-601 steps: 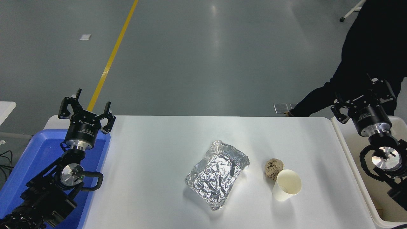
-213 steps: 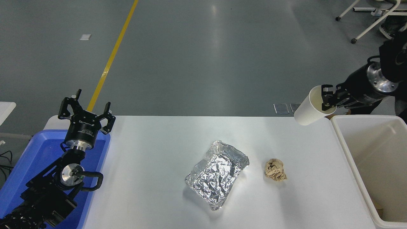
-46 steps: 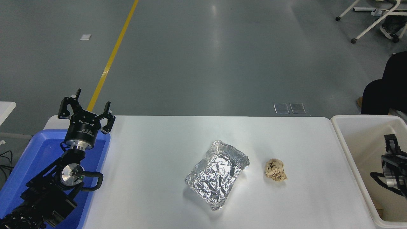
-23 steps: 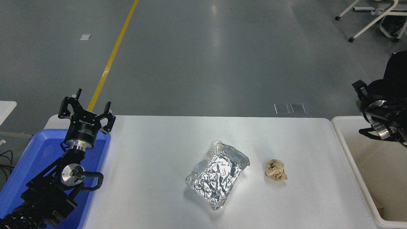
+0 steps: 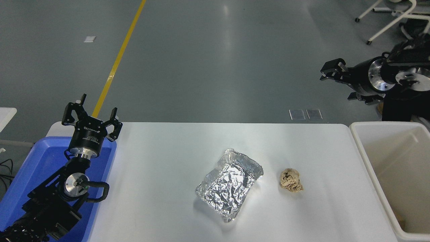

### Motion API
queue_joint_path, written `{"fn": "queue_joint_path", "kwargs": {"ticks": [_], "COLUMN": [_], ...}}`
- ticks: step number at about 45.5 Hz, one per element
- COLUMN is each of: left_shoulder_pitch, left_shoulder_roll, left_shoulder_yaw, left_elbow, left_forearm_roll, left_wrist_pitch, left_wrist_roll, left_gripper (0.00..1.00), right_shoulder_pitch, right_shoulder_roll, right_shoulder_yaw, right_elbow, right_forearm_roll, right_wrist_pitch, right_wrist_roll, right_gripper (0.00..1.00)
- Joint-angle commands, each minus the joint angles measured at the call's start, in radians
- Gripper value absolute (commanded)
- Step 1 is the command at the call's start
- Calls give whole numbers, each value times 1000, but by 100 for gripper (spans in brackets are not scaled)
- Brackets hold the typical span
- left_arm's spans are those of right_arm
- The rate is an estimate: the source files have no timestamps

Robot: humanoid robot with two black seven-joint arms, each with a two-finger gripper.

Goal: Pick up paper cup place in dustbin

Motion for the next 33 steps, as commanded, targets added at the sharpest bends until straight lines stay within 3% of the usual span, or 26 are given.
{"fn": "queue_joint_path", "kwargs": {"ticks": [1, 17, 33], "left_shoulder_pitch": [0, 2, 2], "left_shoulder_roll": [0, 0, 0], "left_shoulder_yaw": [-1, -1, -1], "left_elbow": [0, 0, 0], "left_forearm_roll": [0, 0, 0], "left_wrist_pitch": [2, 2, 2], "left_wrist_roll": [0, -2, -2], "left_gripper": [98, 98, 98], "right_shoulder_pitch": [178, 273, 296], "right_shoulder_roll": [2, 1, -1], "right_shoulder_yaw": [-63, -61, -61], "right_elbow": [143, 229, 248], "right_forearm_roll": [-99, -102, -103], "right_wrist_pitch": [219, 392, 392], "right_wrist_roll": [0, -2, -2], "right_gripper": [100, 100, 100]}}
